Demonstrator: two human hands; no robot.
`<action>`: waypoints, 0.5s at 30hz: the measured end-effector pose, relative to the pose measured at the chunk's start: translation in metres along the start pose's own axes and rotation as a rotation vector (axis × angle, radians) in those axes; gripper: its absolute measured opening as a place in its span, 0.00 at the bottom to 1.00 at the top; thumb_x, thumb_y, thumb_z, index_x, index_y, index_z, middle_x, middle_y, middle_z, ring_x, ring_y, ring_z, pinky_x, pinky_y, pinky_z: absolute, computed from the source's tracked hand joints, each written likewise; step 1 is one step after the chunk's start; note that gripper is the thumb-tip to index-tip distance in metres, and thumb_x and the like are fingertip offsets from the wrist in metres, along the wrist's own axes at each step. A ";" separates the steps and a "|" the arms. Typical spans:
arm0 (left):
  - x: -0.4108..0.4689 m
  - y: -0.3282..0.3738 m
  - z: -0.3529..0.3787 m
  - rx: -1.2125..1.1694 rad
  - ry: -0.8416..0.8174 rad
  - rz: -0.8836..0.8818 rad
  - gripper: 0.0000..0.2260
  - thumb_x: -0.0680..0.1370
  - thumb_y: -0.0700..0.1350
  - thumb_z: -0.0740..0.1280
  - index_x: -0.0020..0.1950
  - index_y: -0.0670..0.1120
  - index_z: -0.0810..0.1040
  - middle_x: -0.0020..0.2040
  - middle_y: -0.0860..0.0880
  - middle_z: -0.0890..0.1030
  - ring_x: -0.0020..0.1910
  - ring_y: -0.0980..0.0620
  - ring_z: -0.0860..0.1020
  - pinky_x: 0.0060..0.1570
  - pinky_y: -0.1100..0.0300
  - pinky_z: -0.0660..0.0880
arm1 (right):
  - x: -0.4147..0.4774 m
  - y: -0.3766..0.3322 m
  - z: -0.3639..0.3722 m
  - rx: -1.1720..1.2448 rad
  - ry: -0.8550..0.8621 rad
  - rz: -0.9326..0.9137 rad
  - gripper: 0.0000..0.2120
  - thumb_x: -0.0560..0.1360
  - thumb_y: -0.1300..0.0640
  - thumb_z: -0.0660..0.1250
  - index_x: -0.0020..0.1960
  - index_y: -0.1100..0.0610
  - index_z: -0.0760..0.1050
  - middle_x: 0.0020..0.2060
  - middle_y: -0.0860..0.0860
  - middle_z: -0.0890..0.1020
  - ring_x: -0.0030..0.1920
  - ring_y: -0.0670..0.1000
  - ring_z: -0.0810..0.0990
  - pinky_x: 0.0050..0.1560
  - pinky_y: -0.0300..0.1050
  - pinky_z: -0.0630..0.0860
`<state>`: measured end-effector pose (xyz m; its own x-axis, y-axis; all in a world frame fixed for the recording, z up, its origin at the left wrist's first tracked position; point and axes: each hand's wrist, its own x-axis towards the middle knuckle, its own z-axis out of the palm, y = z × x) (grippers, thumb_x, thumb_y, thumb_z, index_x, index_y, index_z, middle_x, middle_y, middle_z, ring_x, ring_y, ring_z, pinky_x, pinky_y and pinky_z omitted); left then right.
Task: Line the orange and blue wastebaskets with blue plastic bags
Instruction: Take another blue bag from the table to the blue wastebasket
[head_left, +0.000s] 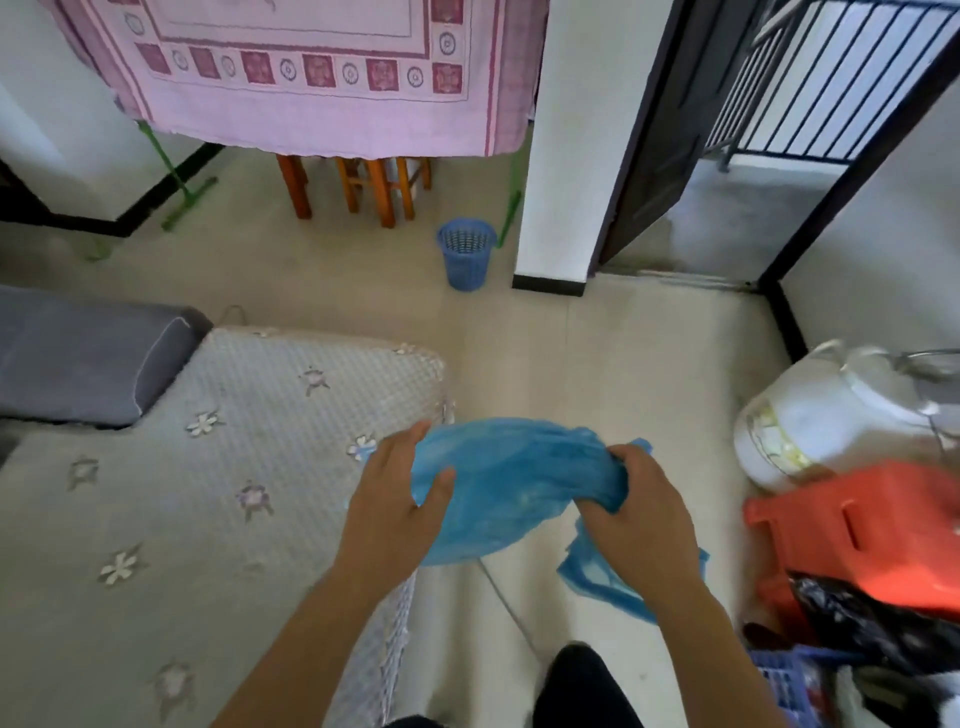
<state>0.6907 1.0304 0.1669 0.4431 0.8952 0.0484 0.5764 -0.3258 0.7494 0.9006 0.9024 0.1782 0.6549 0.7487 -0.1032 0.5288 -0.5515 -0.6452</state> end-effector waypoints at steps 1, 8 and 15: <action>0.026 0.005 0.009 0.012 -0.016 0.020 0.31 0.74 0.62 0.57 0.73 0.46 0.68 0.66 0.55 0.72 0.66 0.55 0.70 0.65 0.61 0.64 | 0.022 0.003 -0.001 0.015 0.013 0.016 0.15 0.72 0.52 0.69 0.56 0.47 0.69 0.40 0.37 0.74 0.38 0.40 0.74 0.37 0.39 0.68; 0.211 0.037 0.088 0.107 -0.029 0.025 0.30 0.75 0.61 0.58 0.72 0.45 0.69 0.66 0.49 0.73 0.66 0.51 0.71 0.64 0.61 0.63 | 0.221 0.033 0.005 0.039 -0.038 0.044 0.18 0.72 0.48 0.68 0.60 0.49 0.70 0.43 0.40 0.78 0.41 0.44 0.78 0.43 0.44 0.75; 0.364 0.078 0.095 0.128 0.109 -0.040 0.24 0.78 0.49 0.68 0.73 0.46 0.68 0.67 0.50 0.71 0.65 0.56 0.69 0.62 0.64 0.62 | 0.410 -0.014 -0.010 -0.026 -0.176 -0.079 0.19 0.71 0.46 0.66 0.61 0.46 0.70 0.49 0.43 0.79 0.45 0.46 0.79 0.46 0.45 0.76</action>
<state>0.9616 1.3019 0.1800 0.3451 0.9335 0.0971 0.6777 -0.3194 0.6623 1.1673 1.2132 0.1525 0.5076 0.8416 -0.1848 0.5901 -0.4958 -0.6371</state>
